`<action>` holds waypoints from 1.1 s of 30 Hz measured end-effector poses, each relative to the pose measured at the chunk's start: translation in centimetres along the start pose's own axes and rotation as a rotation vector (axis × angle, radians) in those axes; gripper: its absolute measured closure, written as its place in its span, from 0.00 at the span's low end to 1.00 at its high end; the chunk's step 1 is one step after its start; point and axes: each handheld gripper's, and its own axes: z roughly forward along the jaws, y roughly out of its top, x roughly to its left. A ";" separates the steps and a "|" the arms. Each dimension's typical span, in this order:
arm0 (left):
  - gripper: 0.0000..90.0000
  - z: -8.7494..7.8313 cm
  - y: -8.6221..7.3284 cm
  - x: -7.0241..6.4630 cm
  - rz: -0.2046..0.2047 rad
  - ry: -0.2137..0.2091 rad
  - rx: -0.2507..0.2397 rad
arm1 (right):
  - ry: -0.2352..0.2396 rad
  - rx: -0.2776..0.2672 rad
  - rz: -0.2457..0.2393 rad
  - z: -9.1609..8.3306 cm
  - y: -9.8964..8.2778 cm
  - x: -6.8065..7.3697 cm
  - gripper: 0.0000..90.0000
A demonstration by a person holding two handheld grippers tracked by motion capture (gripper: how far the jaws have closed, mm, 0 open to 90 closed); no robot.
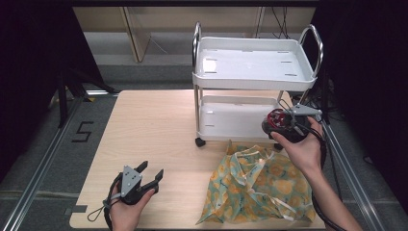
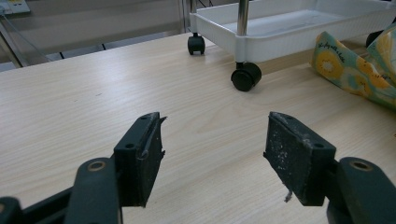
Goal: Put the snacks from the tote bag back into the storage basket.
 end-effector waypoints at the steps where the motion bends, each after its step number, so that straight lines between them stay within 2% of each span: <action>1: 0.40 -0.1 0.0 0.0 0.001 0.004 0.006 | -0.003 0.000 0.012 0.0 0.0 0.1 0.29; 4: 0.40 0.0 0.0 0.0 -0.001 0.003 0.005 | -0.003 -0.001 0.019 0.1 0.0 0.1 0.29; 6: 0.40 0.0 0.0 0.0 0.000 0.002 0.004 | -0.011 -0.025 0.020 0.4 -0.1 0.1 0.29; 7: 0.40 0.0 0.0 0.0 0.000 0.003 0.005 | -0.008 -0.003 0.012 0.3 0.0 0.0 0.29; 8: 0.40 0.0 0.0 0.0 0.000 0.003 0.005 | -0.003 0.005 0.027 0.3 0.0 0.1 0.29; 17: 0.40 -0.1 0.0 0.1 0.000 0.004 0.003 | -0.008 0.010 0.023 0.8 0.1 0.1 0.29; 23: 0.40 0.0 0.0 0.1 0.002 -0.003 -0.001 | -0.022 -0.006 0.020 1.1 0.1 -0.1 0.29; 33: 0.40 0.0 0.0 0.0 -0.001 0.001 0.005 | -0.024 0.014 0.023 1.7 0.0 0.0 0.29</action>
